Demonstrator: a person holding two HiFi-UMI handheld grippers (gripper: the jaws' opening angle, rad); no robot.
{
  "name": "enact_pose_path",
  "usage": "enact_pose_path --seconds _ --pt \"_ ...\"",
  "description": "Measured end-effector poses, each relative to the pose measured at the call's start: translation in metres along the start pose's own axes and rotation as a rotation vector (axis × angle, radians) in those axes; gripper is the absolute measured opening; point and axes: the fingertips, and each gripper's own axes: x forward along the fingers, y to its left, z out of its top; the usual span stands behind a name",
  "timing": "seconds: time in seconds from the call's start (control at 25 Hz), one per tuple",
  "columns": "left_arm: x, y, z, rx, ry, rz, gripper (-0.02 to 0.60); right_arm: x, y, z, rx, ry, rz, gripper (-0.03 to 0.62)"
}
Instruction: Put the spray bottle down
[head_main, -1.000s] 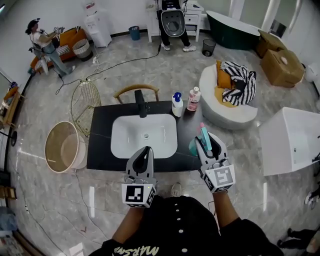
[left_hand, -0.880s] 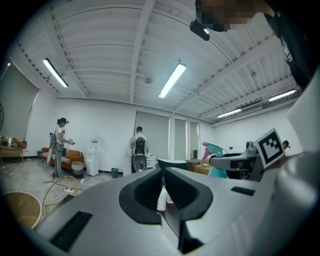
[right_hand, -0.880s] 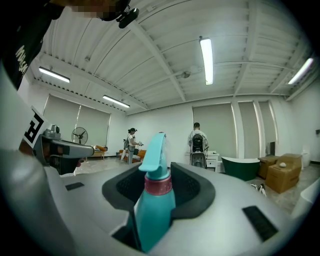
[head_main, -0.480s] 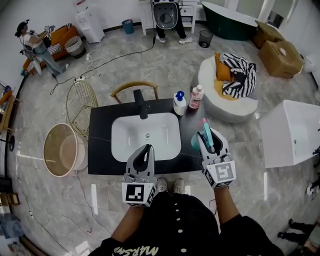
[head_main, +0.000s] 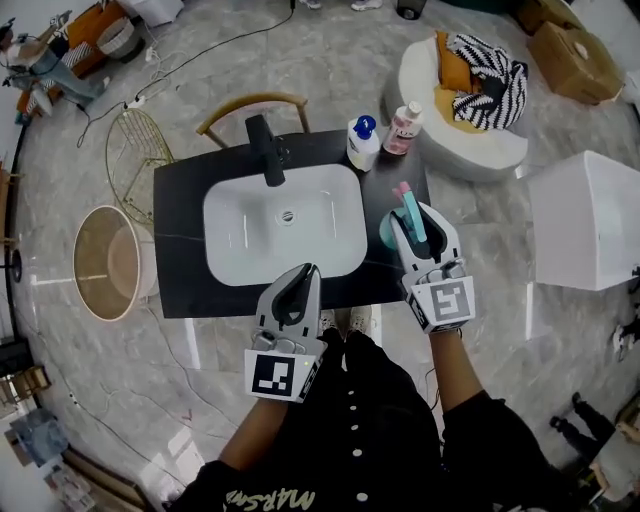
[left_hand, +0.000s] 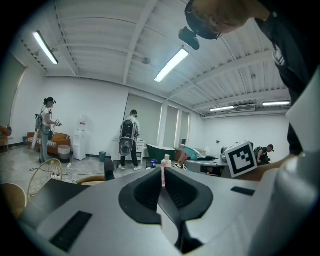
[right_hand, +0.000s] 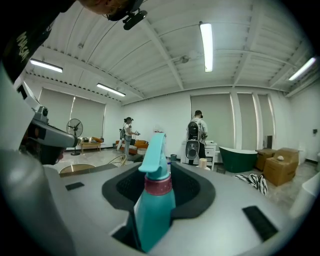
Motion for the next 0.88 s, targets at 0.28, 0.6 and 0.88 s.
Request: enact_pose_path --seconds 0.28,0.6,0.88 --pt "0.009 -0.009 -0.041 -0.042 0.090 -0.065 0.028 0.026 -0.004 -0.050 0.019 0.048 0.011 0.140" --pt "0.018 0.000 -0.079 -0.075 0.161 -0.042 0.028 0.051 -0.015 -0.090 0.052 0.058 0.005 0.140" --pt "0.023 0.003 -0.100 -0.090 0.185 -0.028 0.028 0.057 -0.015 -0.104 0.035 0.048 0.016 0.140"
